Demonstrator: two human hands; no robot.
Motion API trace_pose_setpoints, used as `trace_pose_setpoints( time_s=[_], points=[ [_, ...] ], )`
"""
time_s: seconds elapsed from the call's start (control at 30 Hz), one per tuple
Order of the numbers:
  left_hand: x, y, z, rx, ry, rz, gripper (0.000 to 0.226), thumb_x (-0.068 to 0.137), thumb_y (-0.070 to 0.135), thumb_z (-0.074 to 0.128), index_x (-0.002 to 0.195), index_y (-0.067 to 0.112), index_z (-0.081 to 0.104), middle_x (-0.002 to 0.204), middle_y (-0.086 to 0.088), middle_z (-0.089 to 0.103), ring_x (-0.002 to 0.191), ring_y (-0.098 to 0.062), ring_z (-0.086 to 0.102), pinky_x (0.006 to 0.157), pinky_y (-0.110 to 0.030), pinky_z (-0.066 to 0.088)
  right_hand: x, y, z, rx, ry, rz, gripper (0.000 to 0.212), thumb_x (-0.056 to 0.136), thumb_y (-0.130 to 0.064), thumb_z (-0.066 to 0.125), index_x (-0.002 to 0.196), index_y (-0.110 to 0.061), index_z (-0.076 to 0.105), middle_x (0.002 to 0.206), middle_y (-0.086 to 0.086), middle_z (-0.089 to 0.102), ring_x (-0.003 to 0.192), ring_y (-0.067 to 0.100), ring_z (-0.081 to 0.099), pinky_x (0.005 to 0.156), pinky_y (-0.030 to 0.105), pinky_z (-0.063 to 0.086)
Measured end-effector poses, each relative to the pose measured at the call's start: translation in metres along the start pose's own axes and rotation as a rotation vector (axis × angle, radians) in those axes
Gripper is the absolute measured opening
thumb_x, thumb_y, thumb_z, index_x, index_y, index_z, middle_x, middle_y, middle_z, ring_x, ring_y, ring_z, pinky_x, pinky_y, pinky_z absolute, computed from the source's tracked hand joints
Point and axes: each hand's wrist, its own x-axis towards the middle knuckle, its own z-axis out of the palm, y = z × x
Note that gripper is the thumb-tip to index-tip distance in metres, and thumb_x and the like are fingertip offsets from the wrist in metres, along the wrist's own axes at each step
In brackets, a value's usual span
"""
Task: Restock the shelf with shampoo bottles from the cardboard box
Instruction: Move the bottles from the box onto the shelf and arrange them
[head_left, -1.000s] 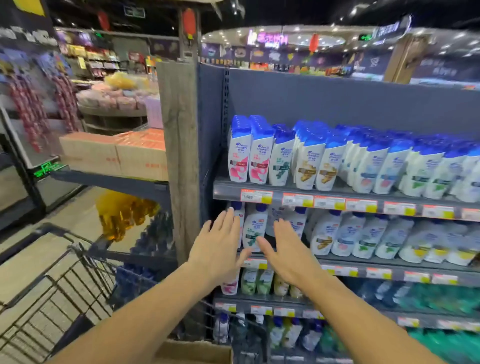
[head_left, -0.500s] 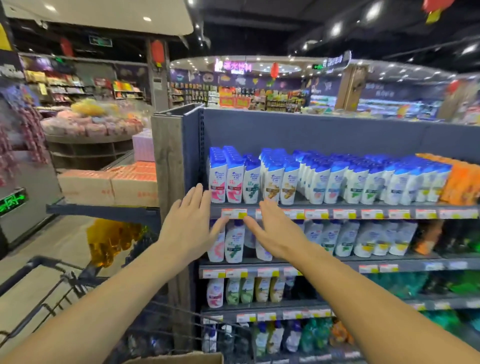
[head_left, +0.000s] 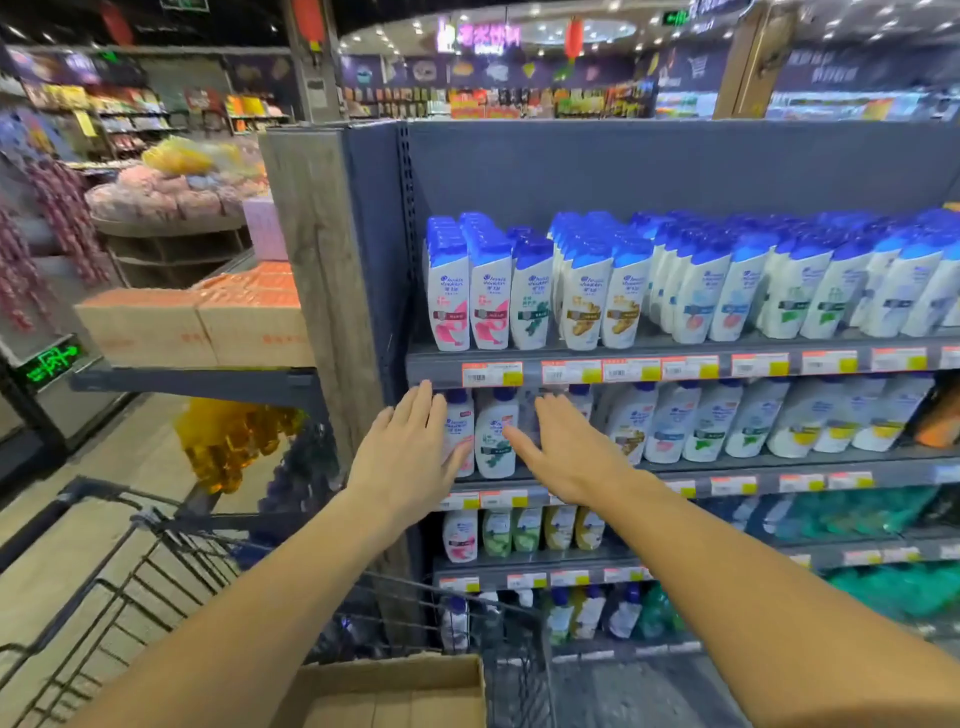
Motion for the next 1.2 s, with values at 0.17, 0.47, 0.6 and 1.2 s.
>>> trace_pose_setpoints(
  time_s=[0.17,0.47,0.6,1.2],
  points=[
    [0.040,-0.005,0.081,-0.125,-0.125,-0.059,0.066,0.097,0.048,0.038,0.147,0.006,0.026,0.159,-0.012,0.023,0.146,-0.023,0.021,0.114,-0.032,0.027,0.067,0.039,0.054,0.035,-0.099,0.068,0.062,0.099,-0.053,0.038,0.144,-0.010,0.029,0.150,0.013,0.035,0.134,0.031,0.037,0.107,0.043,0.037],
    [0.117,-0.005,0.218,-0.446,-0.162,-0.423,0.087,0.090,0.042,0.058,0.152,0.012,0.005,0.160,-0.007,0.013,0.143,-0.023,0.028,0.106,-0.031,0.035,0.181,0.110,0.161,0.253,-0.119,0.142,0.083,0.085,-0.063,0.057,0.148,-0.016,0.031,0.143,0.008,0.047,0.122,0.029,0.053,0.090,0.044,0.053],
    [0.131,-0.001,0.254,-0.454,-0.035,-0.518,0.076,0.083,0.051,0.063,0.136,0.009,0.029,0.142,-0.011,0.033,0.113,-0.035,0.055,0.074,-0.037,0.050,0.206,0.120,0.191,0.217,-0.055,0.204,0.089,0.077,-0.071,0.060,0.143,-0.016,0.034,0.139,0.007,0.048,0.123,0.028,0.051,0.092,0.044,0.051],
    [0.140,-0.005,0.289,-0.815,0.311,-0.628,0.084,0.076,0.047,0.074,0.140,0.013,0.033,0.125,-0.007,0.059,0.114,-0.024,0.058,0.093,-0.045,0.049,0.231,0.128,0.230,0.278,0.060,0.244,0.063,0.069,-0.065,0.072,0.096,-0.017,0.044,0.102,0.006,0.066,0.093,0.028,0.063,0.068,0.038,0.050]
  ],
)
